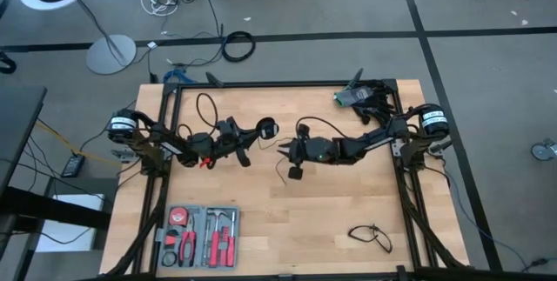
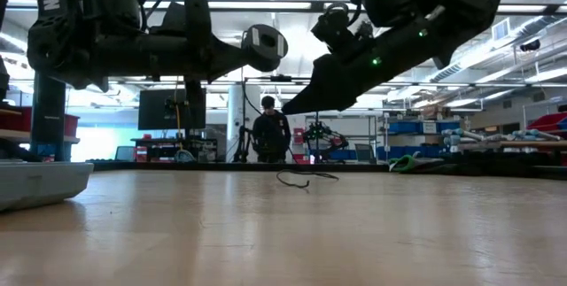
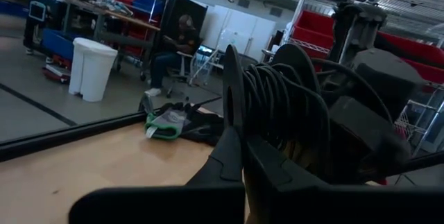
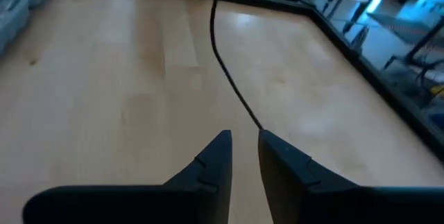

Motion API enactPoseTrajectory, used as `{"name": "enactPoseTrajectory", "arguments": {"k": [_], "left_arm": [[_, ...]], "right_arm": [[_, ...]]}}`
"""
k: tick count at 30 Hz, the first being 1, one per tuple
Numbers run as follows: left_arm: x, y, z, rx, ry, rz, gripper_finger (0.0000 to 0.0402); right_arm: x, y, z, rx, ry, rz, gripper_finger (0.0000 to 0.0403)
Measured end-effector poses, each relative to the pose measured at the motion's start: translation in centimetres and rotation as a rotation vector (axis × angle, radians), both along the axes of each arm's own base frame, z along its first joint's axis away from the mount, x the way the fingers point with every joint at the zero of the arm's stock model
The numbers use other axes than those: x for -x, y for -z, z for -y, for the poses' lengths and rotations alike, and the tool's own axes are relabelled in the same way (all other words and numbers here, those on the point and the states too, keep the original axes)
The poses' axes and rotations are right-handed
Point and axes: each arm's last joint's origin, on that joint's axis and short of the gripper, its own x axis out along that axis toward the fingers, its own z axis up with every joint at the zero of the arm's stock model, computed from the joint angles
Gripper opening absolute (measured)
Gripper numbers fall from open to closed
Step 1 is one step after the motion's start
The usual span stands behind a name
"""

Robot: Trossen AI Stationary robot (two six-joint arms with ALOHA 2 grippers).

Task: Coil cords
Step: Coil the black wire onto the spool

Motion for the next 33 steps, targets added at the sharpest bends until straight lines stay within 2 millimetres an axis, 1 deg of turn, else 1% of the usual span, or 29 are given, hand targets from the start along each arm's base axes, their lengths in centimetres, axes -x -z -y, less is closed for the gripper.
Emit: {"name": "enactPoseTrajectory", "arguments": {"k": [4,7,10,15,21,23,27,31,33], "left_arm": [[-0.6,-0.7,0.0,-0.002,0.003,0.031,0.0000],[-1.4,-1.4,0.0,-0.028,0.025,0.050,0.0000],[-1.9,-1.7,0.1,-0.036,0.048,0.044,0.0000],[-2.3,-1.8,0.1,-0.036,0.050,0.039,0.0000],[-2.6,-2.2,0.1,-0.038,0.049,0.056,0.0000],[-2.6,-2.2,0.1,-0.039,0.049,0.056,0.0000],[-2.6,-2.2,0.1,-0.039,0.049,0.055,0.0000],[-2.6,-2.2,0.1,-0.039,0.049,0.054,0.0000],[-2.6,-2.2,0.1,-0.039,0.049,0.054,0.0000]], "right_arm": [[0.0,0.0,0.2,0.060,-0.024,-0.017,0.0072],[0.0,0.1,0.3,0.067,-0.026,-0.029,0.0072],[0.0,0.0,0.4,0.093,-0.008,-0.033,0.0072],[0.0,-0.2,0.5,0.115,0.030,-0.011,0.0072],[-0.1,-0.3,0.4,0.100,-0.020,0.003,0.0072],[-0.1,-0.3,0.3,0.051,-0.016,0.016,0.0070],[0.2,0.1,0.4,-0.186,0.076,0.082,0.0068],[1.3,1.1,0.3,-0.249,0.090,0.135,0.0068],[2.2,1.6,0.1,-0.280,0.088,0.182,0.0068]]}}
